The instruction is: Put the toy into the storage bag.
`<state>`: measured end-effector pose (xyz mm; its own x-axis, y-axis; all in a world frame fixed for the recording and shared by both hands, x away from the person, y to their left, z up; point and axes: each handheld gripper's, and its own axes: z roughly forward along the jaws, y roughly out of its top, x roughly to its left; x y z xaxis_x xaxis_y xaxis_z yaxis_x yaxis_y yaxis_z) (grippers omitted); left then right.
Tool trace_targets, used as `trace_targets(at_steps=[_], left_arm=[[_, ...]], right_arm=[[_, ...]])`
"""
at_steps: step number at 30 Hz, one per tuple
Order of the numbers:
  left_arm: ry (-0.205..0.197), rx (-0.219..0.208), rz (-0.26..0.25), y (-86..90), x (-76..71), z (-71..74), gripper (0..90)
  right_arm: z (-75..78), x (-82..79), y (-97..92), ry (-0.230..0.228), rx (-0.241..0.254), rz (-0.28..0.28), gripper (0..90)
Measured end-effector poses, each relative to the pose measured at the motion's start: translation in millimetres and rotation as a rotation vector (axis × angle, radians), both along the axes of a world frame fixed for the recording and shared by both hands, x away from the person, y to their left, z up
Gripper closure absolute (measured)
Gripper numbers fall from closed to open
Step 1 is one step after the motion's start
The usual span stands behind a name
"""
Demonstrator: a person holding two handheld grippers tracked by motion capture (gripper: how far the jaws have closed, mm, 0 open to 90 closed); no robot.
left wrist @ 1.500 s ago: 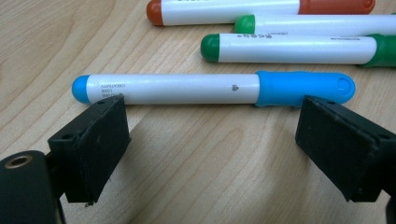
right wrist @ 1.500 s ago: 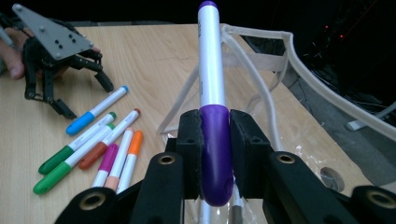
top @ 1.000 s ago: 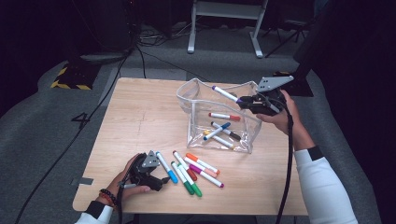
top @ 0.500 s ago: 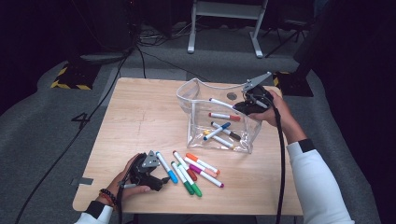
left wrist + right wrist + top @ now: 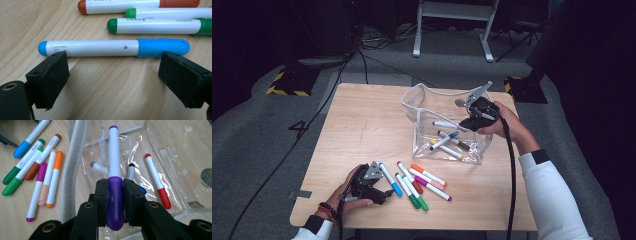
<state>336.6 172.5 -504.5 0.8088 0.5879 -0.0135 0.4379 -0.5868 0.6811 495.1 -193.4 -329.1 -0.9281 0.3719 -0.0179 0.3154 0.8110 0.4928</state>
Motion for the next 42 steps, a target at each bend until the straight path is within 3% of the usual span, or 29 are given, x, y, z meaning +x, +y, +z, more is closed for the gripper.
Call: trace_targets(at_steps=[6,11,15,21,28,32,35,38,42], left_arm=[[0.000,0.000,0.001,0.0,0.0,0.0,10.1],[0.001,0.000,0.000,0.0,0.0,0.0,10.1],[0.000,-0.001,0.002,-0.1,0.0,-0.1,10.1],[0.000,-0.001,0.001,-0.1,0.0,-0.1,10.1],[0.001,-0.001,0.001,-0.1,-0.1,0.0,10.1],[0.000,0.000,0.001,0.0,0.0,0.0,10.1],[0.001,-0.002,0.002,-0.1,-0.1,-0.1,10.1],[0.001,0.001,0.001,0.0,-0.2,0.0,10.1],[0.000,0.001,0.001,0.0,-0.2,0.1,10.1]], right_arm=[[0.6,-2.3,2.5,-0.011,-0.012,0.009,72.3],[2.0,-1.7,0.5,-0.038,-0.010,-0.018,63.7],[9.0,-2.3,-7.6,-0.099,0.020,-0.044,59.7],[20.8,-8.2,-18.2,-0.149,0.080,-0.082,53.5],[38.0,-30.9,-37.7,-0.254,0.185,-0.115,50.0],[42.9,-48.7,-47.2,-0.272,0.244,-0.104,48.4],[42.8,-60.5,-49.9,-0.293,0.262,-0.102,48.3],[40.6,-77.5,-52.7,-0.311,0.297,-0.066,47.9],[30.5,-97.1,-55.3,-0.324,0.329,-0.058,47.0]])
